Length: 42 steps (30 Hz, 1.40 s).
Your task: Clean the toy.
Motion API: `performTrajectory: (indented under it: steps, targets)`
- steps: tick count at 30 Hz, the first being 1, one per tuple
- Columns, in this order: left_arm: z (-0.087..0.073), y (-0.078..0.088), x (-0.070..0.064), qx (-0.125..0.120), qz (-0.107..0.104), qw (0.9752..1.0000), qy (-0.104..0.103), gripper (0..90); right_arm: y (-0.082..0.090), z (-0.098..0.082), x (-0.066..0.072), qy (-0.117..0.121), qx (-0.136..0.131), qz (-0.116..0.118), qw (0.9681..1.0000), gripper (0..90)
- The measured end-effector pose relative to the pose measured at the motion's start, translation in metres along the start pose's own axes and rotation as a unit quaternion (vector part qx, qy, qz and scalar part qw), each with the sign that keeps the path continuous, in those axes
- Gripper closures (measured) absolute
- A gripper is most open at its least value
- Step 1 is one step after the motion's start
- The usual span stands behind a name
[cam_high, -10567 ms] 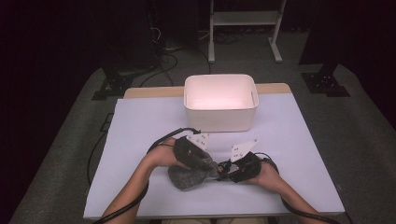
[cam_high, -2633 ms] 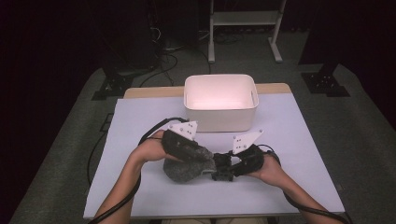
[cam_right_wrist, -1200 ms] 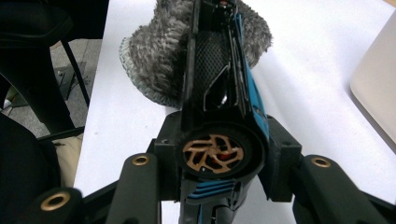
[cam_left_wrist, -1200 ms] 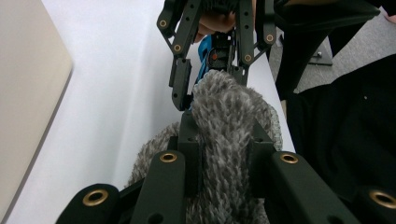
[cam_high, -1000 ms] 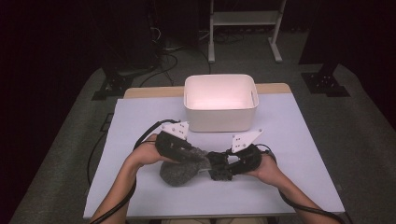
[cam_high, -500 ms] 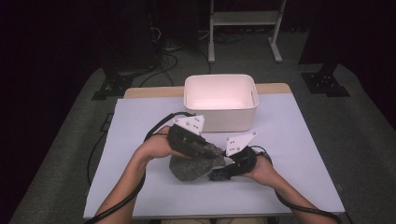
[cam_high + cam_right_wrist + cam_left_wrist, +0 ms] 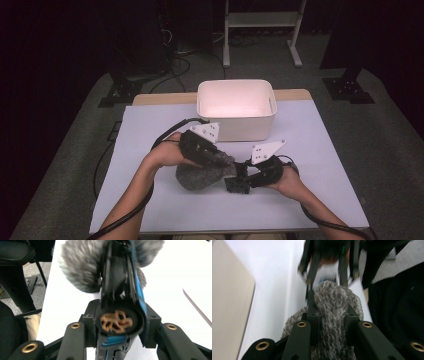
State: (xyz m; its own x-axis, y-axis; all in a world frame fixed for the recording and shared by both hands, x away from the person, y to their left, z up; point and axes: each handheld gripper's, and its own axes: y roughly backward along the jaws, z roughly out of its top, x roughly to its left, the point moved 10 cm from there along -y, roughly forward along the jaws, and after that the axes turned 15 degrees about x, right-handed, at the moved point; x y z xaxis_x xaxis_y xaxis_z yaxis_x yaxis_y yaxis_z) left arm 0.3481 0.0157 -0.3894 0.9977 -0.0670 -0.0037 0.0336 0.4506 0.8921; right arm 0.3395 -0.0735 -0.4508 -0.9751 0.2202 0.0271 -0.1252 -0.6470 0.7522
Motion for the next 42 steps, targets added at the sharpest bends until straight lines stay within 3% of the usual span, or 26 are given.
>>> performTrajectory:
  steps: [3,7,13,17,22,25,32,37,42]
  targets:
    - [-0.008,-0.011,0.001,-0.005,-0.012,0.9998,0.013,73.7,0.004,-0.004,-0.001,-0.01,-0.004,0.002,0.9999,56.5]
    - [-0.008,-0.016,0.0,-0.016,-0.022,0.9995,0.013,73.6,0.004,-0.004,-0.002,-0.01,-0.007,0.002,0.9999,56.5]
    - [0.007,0.008,-0.002,-0.053,-0.022,0.9983,0.002,73.7,0.001,-0.002,-0.001,-0.005,-0.008,0.0,1.0,56.5]
    - [0.016,0.009,-0.004,-0.028,-0.014,0.9994,-0.011,73.7,-0.006,0.006,0.003,0.007,-0.006,0.0,1.0,56.6]
    - [0.032,0.004,-0.005,-0.023,-0.018,0.9992,-0.029,73.4,-0.012,0.011,0.006,0.016,-0.004,-0.001,0.9999,56.7]
    - [0.037,0.002,-0.004,-0.024,-0.02,0.9991,-0.03,73.3,-0.011,0.011,0.006,0.018,-0.001,-0.001,0.9998,56.7]
    - [0.029,0.007,-0.001,-0.036,-0.013,0.9991,-0.019,73.3,-0.005,0.006,0.003,0.012,-0.002,-0.001,0.9999,56.7]
    - [0.015,-0.001,-0.001,-0.022,-0.022,0.9995,-0.007,73.3,0.002,-0.001,0.001,0.003,-0.001,-0.001,1.0,56.6]
    - [0.009,-0.008,-0.001,-0.044,-0.032,0.9985,0.005,73.0,0.005,-0.004,0.001,0.002,0.003,-0.002,1.0,56.6]
